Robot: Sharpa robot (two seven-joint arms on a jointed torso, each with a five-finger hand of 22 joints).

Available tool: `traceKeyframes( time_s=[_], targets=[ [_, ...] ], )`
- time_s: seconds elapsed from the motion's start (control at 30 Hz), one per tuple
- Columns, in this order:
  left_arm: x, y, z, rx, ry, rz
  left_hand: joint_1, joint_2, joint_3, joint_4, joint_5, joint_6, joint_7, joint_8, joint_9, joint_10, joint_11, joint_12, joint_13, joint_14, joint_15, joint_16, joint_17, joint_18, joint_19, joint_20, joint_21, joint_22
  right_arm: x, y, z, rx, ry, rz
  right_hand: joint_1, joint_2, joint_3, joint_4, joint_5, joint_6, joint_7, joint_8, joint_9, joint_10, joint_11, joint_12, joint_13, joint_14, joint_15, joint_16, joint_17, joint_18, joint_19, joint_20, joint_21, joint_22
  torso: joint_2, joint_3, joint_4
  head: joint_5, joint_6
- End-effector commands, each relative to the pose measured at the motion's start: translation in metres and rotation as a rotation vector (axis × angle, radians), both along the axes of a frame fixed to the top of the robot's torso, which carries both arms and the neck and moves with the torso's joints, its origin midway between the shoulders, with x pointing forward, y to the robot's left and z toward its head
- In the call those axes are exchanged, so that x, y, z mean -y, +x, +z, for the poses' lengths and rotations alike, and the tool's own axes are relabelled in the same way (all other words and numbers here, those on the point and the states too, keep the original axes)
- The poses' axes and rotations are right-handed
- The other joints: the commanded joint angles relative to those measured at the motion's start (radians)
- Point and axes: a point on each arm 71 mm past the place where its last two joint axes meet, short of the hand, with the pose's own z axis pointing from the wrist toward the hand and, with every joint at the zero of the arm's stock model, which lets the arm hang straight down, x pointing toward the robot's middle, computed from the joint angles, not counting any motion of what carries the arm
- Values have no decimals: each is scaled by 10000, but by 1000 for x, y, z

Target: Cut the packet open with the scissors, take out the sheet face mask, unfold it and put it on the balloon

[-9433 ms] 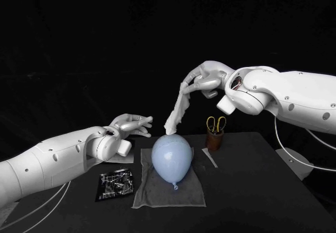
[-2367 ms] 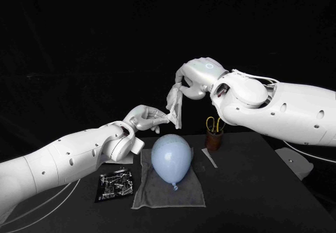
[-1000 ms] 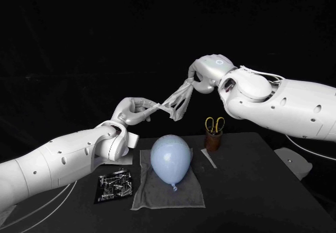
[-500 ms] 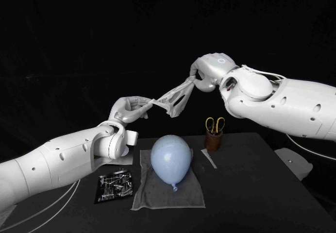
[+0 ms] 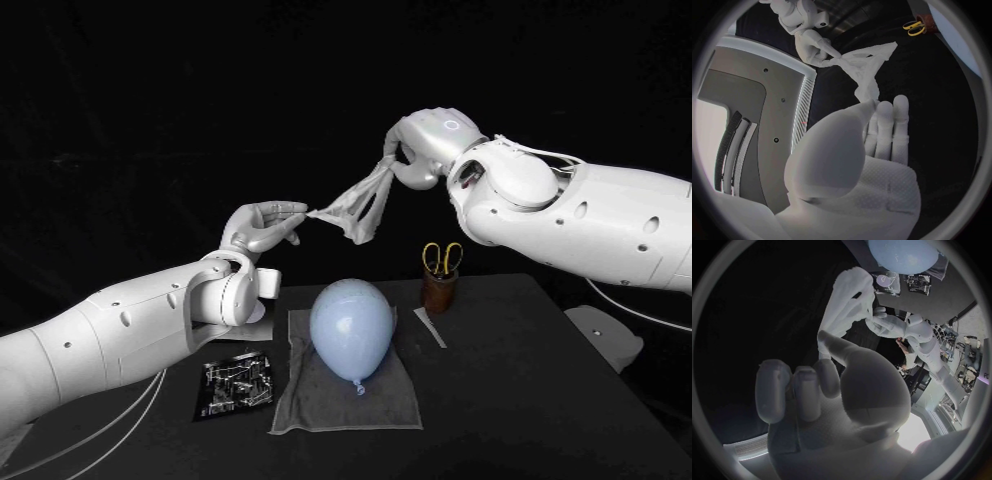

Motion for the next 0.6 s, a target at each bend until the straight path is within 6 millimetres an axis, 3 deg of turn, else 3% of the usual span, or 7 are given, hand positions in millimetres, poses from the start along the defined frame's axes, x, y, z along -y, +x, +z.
traceKeyframes(
  time_s=[0.03,0.1,0.2,0.4,0.53,0.6],
  targets=[
    [1,2,-5,-672,126,-275,-103,-103,269,-254,16,-75,19,-118,-53,-68,37,-93,-68,-16,81,-62,-73,139,-152,33,179,123,0,-1,5,414,279,29,6,-131,67,10,25,85,-3,31,19,451,-138,58,838,1045,-99,42,2635,-169,600,-35,56,2158,0,3,-3,-5,45],
    [-1,3,-7,-835,211,-328,-157,-116,380,-361,20,-86,36,-161,-71,-97,56,-133,-97,-15,91,-69,-94,146,-191,51,246,164,0,-2,6,477,348,46,6,-131,67,10,25,85,-3,31,19,451,-138,58,838,1045,-99,42,2635,-169,600,-35,56,2158,2,3,-3,-13,44],
    [-2,5,-10,-1072,399,-556,-206,-344,1196,-1013,10,-193,74,-379,-177,-241,172,-284,-208,-107,181,-100,-163,144,-451,106,639,428,-1,-3,8,595,476,77,6,-131,67,10,25,85,-3,31,19,451,-138,58,838,1045,-99,42,2635,-169,600,-35,56,2158,8,4,0,-37,46],
    [-3,6,-14,-1380,759,-852,-741,-522,2132,-1790,18,-306,99,-599,-265,-623,340,-289,-267,-400,309,37,-246,154,-891,268,977,620,-1,-4,10,682,615,102,5,-137,74,13,26,90,-5,31,18,456,-139,65,845,1045,-100,42,2635,-173,606,-36,74,2163,9,-4,0,-70,30],
    [0,6,-15,-1376,969,-966,-1134,-565,2122,-1833,13,-480,265,-721,-306,-746,347,-217,-252,-397,354,139,-271,160,-860,312,1115,655,-1,-5,10,635,597,80,5,-137,74,13,26,90,-5,31,18,456,-139,65,845,1045,-100,42,2635,-173,606,-36,74,2163,8,0,7,-113,47],
    [4,4,-15,-1346,1015,-1082,-1747,-609,1763,-1567,-2,-562,320,-758,-306,-866,361,-121,-215,-354,410,261,-273,155,-873,406,1016,565,-1,-4,9,604,574,26,5,-137,74,13,26,90,-5,31,18,456,-139,65,845,1045,-100,42,2635,-173,606,-36,74,2163,9,0,3,-128,51]
  ],
)
